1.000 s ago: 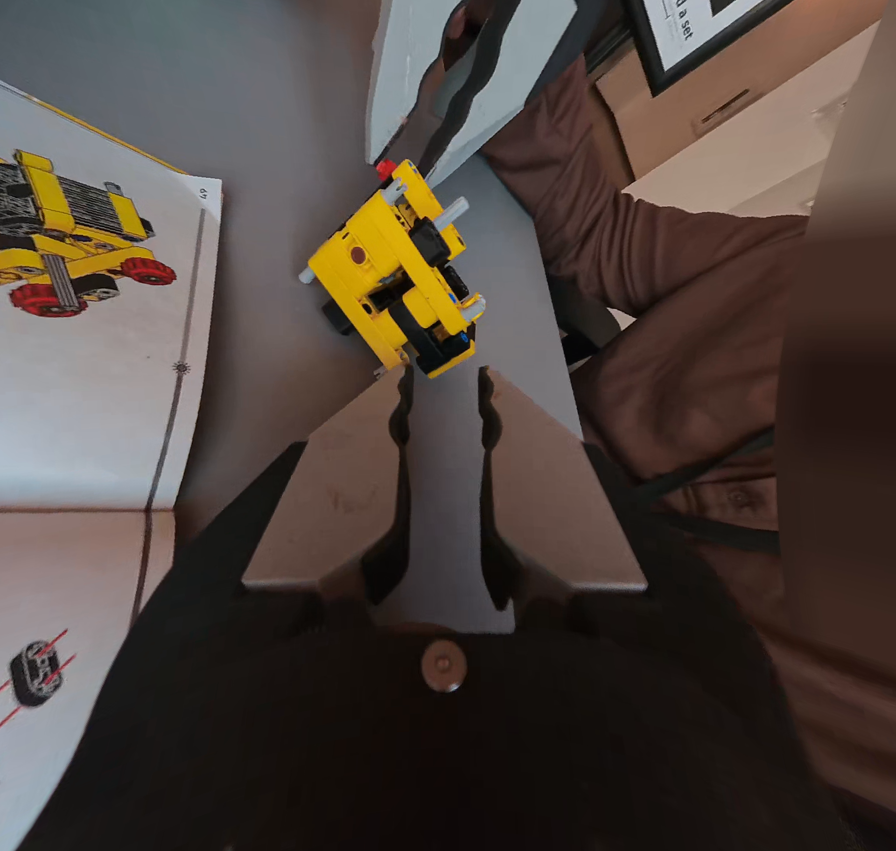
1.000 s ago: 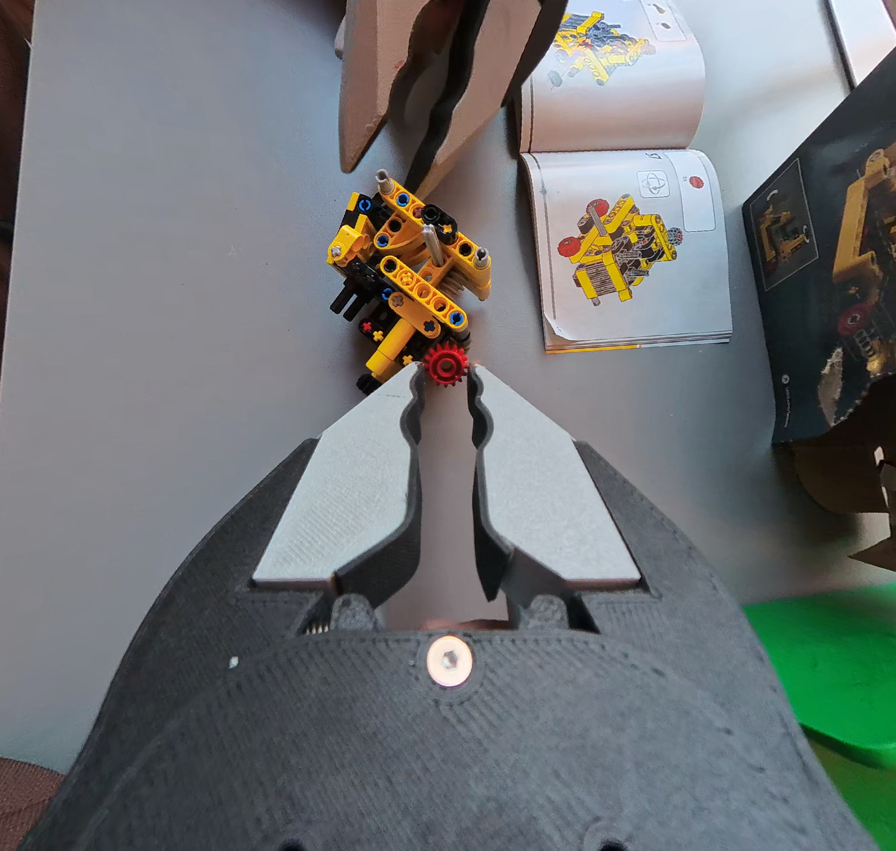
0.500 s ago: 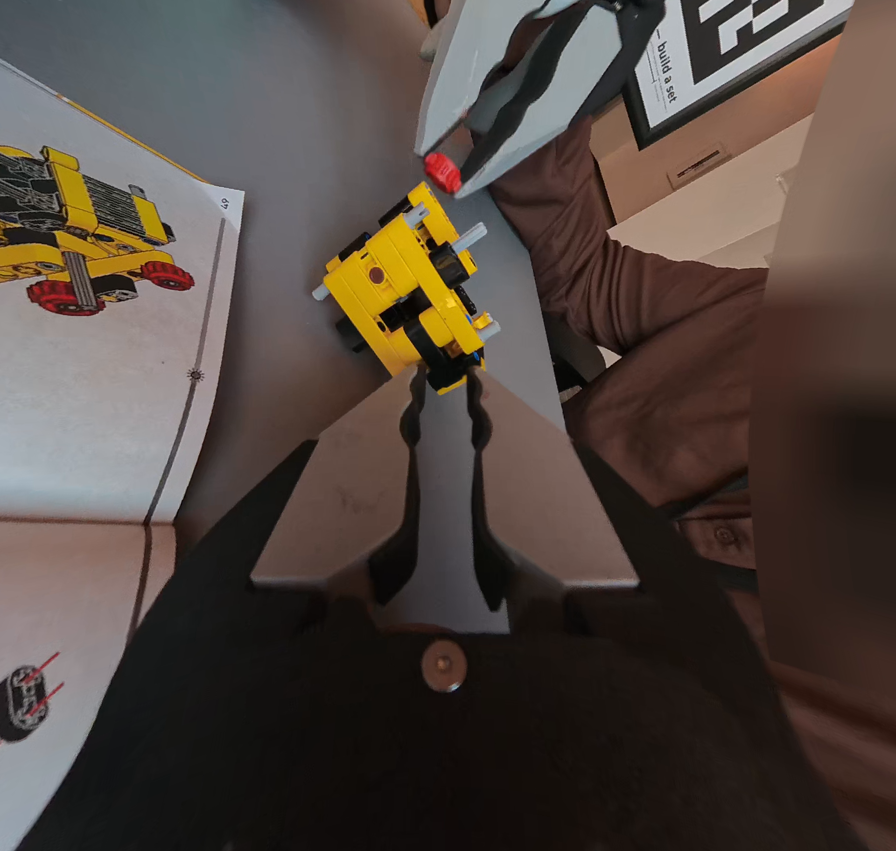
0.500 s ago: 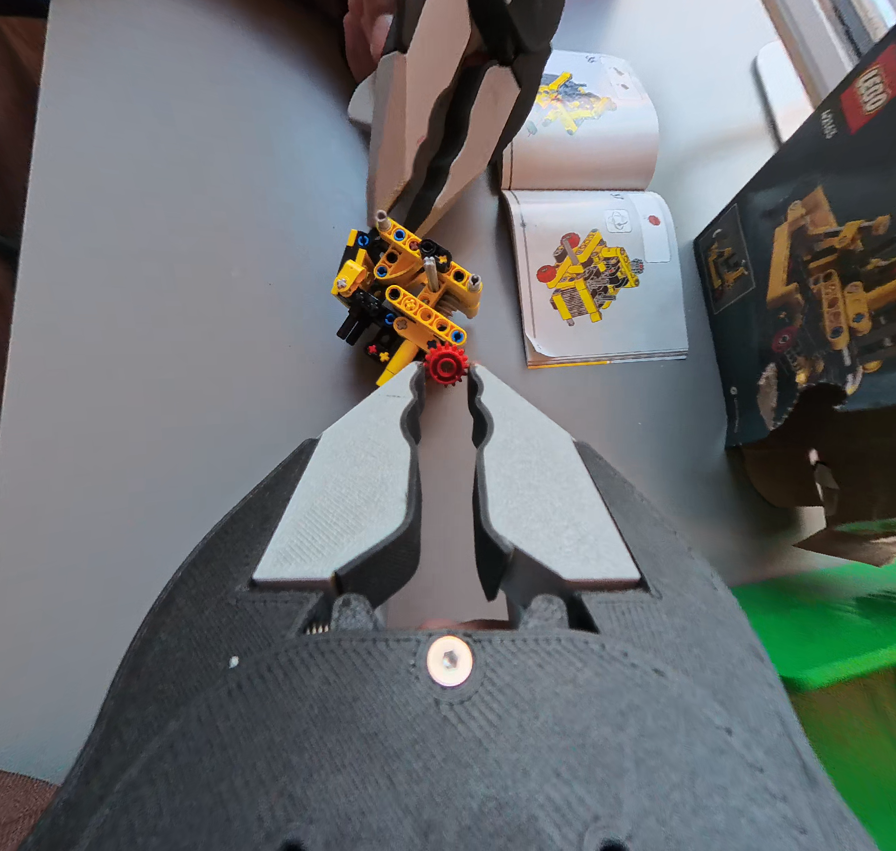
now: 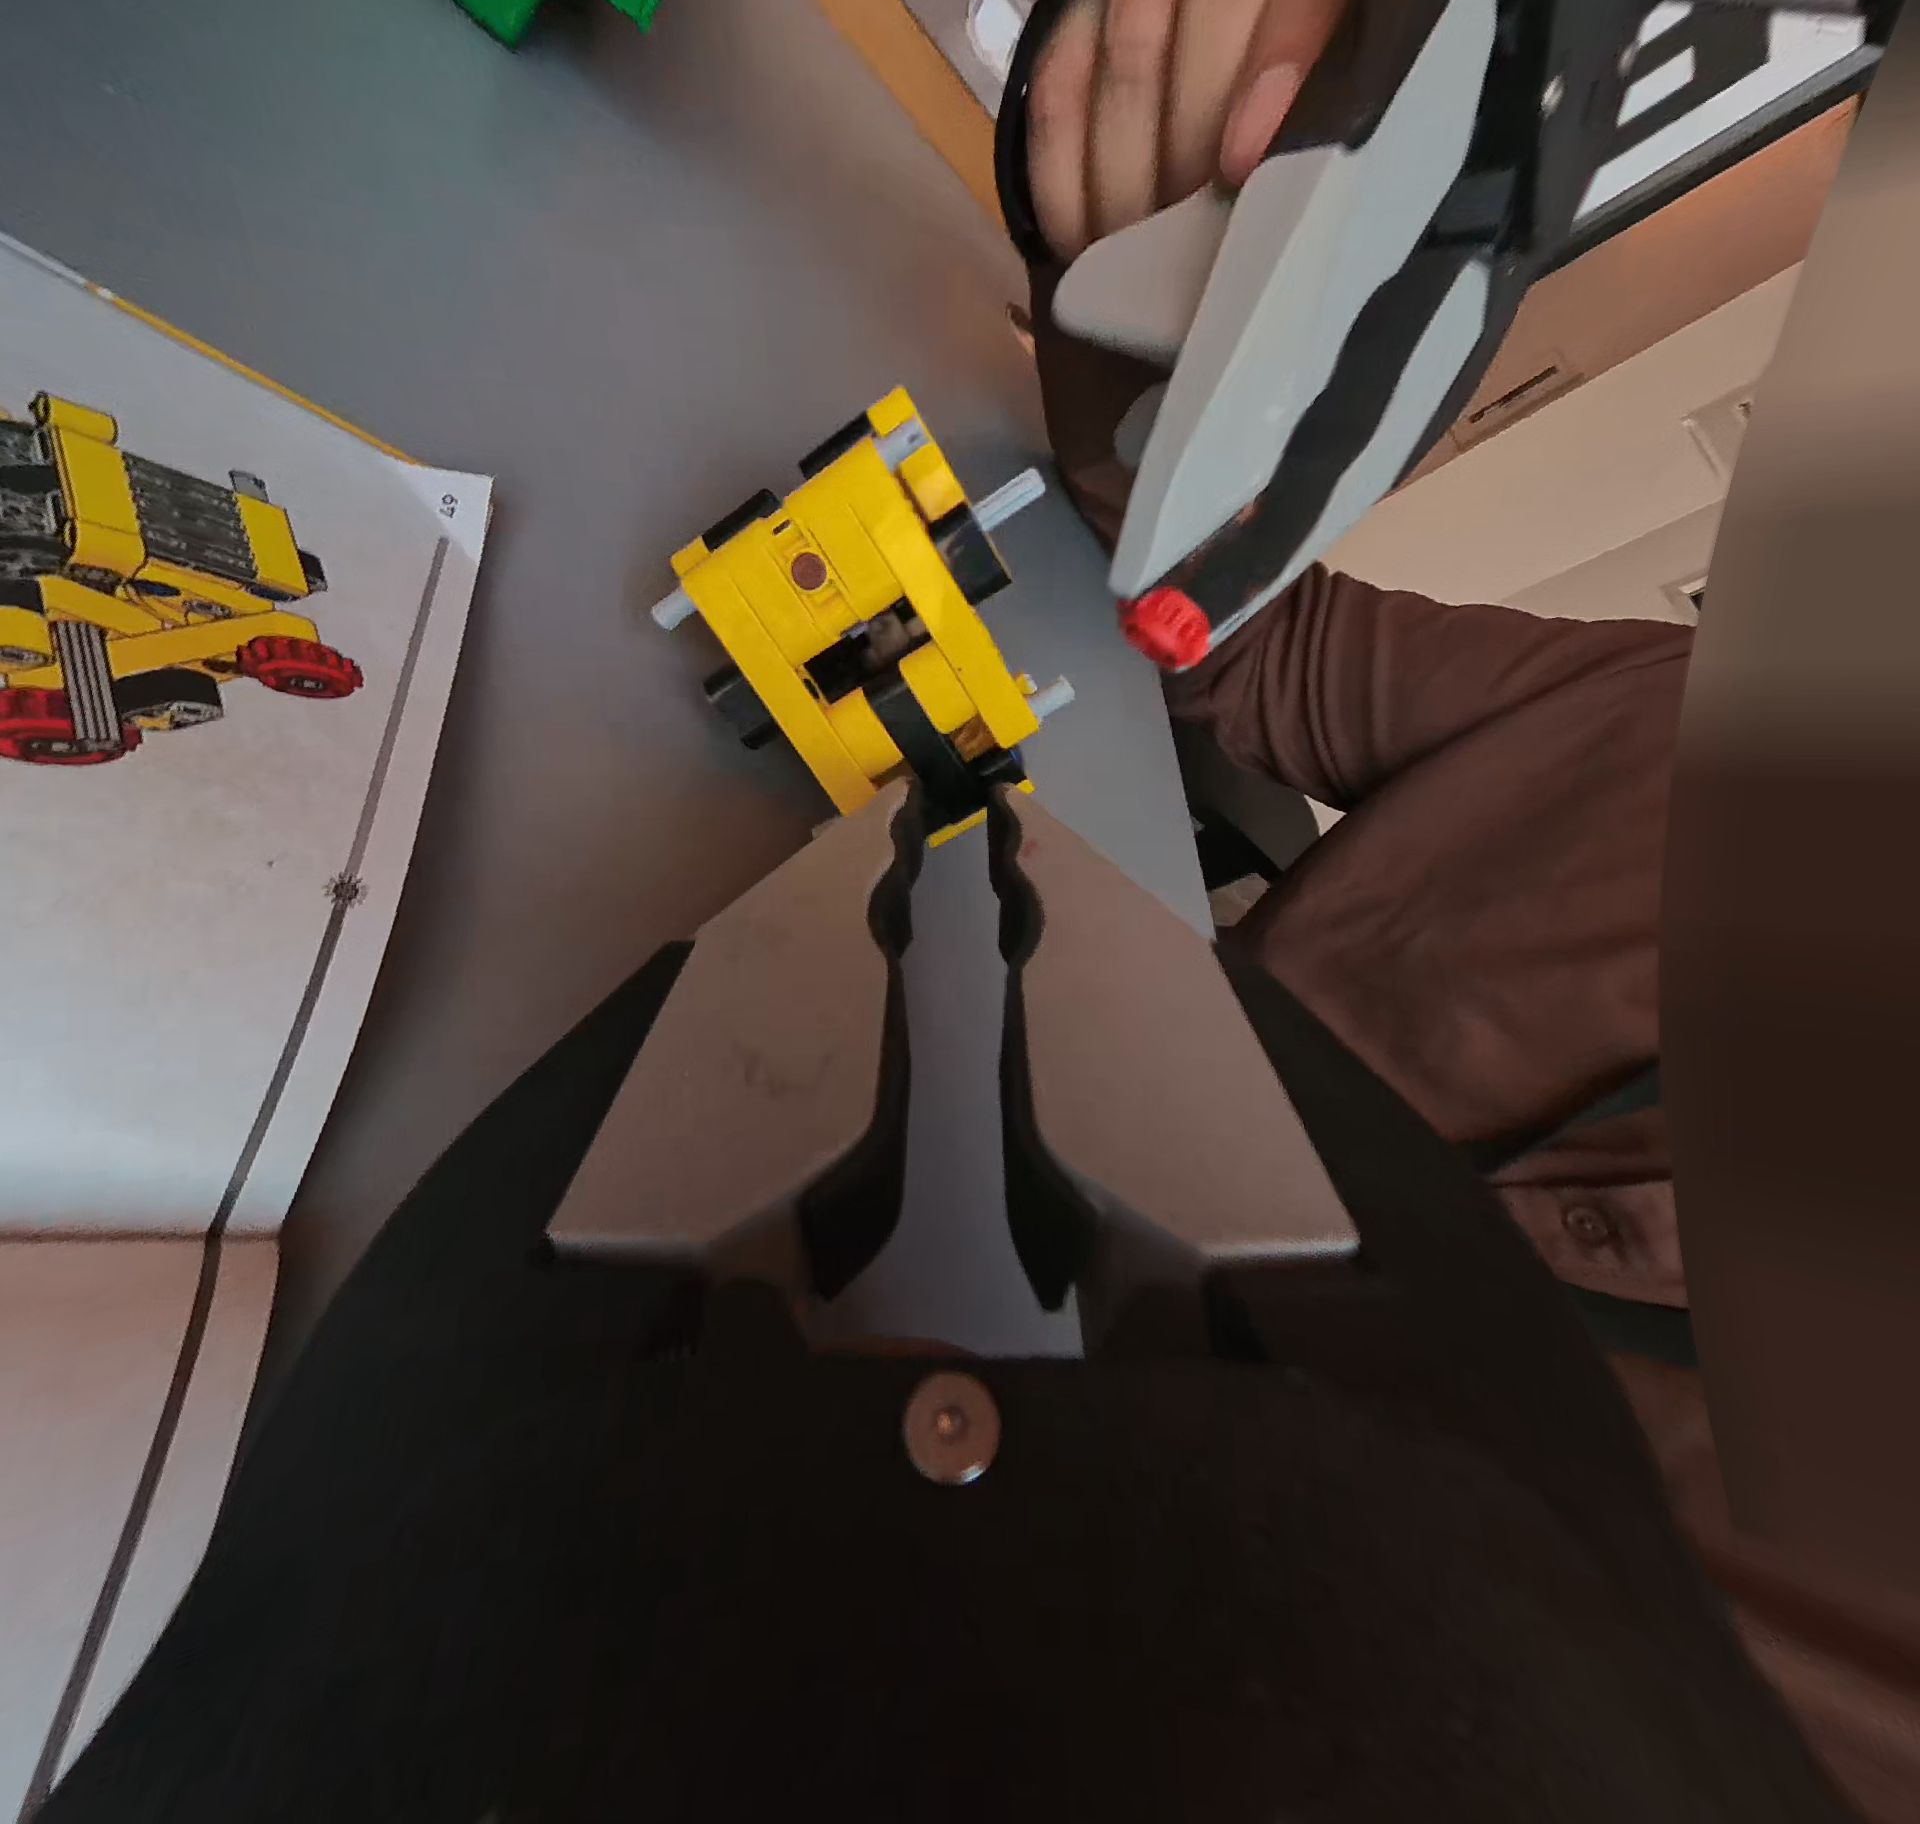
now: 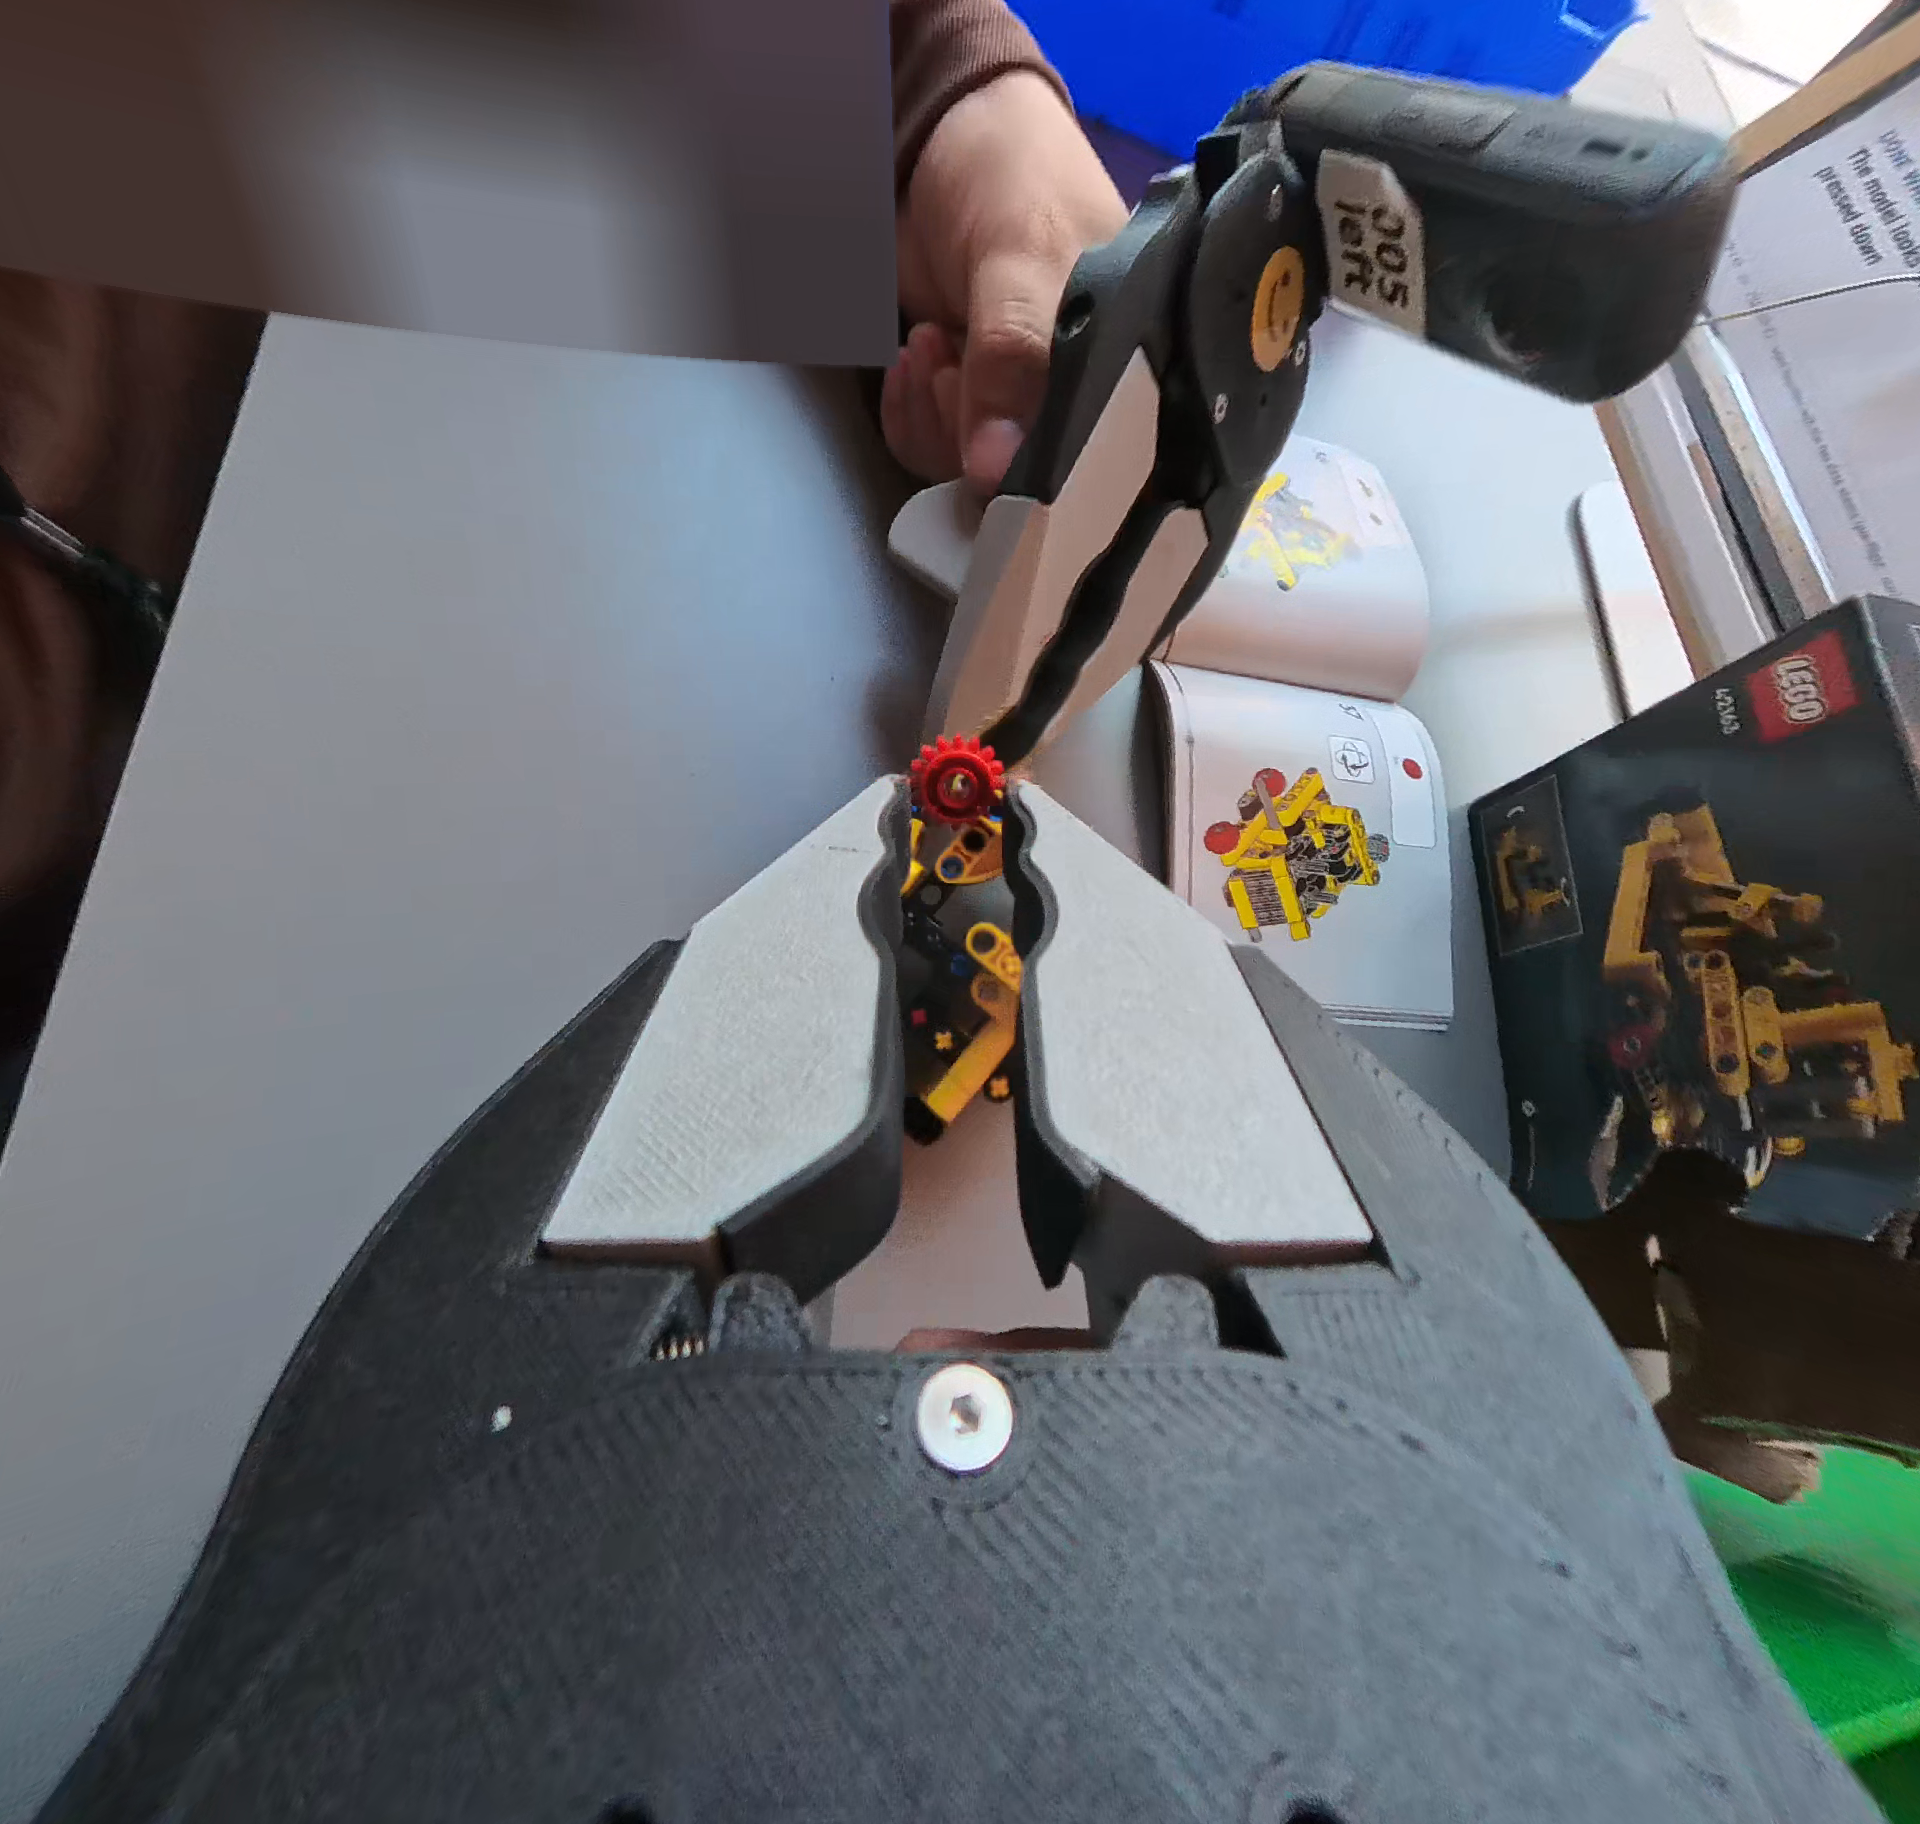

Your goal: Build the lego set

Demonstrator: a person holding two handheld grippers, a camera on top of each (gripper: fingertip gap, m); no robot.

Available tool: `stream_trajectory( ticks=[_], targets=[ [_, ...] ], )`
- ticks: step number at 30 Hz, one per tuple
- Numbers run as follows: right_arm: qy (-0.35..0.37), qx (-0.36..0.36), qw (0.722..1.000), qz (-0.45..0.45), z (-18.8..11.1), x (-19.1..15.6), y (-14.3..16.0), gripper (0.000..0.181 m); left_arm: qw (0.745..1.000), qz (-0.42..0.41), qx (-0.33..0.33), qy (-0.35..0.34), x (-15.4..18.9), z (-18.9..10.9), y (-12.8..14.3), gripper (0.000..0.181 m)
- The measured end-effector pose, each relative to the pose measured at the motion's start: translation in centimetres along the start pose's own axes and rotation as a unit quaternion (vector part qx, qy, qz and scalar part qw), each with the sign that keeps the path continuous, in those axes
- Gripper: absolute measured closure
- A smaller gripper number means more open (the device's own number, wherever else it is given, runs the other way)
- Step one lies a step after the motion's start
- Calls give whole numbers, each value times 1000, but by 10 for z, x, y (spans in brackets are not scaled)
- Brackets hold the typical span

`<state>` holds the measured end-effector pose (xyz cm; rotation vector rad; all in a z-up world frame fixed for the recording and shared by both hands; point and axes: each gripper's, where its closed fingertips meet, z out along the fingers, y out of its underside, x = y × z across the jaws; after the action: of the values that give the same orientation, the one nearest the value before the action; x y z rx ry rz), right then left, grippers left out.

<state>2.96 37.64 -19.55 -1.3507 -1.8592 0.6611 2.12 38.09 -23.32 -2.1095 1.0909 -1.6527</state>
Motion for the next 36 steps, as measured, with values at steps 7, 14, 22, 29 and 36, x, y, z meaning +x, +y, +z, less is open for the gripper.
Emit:
stream_trajectory(
  ticks=[7,14,22,29,36],
  targets=[
    [20,-24,999,-10,3,2,6,168,999,29,40,-1,4,-4,-13,175],
    [97,-4,994,-40,-1,11,-3,168,997,43,66,-13,1,-8,-19,175],
    [289,13,957,16,-17,5,-8,168,995,53,80,-15,5,-8,-19,175],
    [361,-28,931,55,-9,-7,22,168,990,95,94,-45,12,-3,-21,175],
    [361,15,931,60,-13,-8,10,168,989,106,85,-54,14,4,-16,175]
  ],
)
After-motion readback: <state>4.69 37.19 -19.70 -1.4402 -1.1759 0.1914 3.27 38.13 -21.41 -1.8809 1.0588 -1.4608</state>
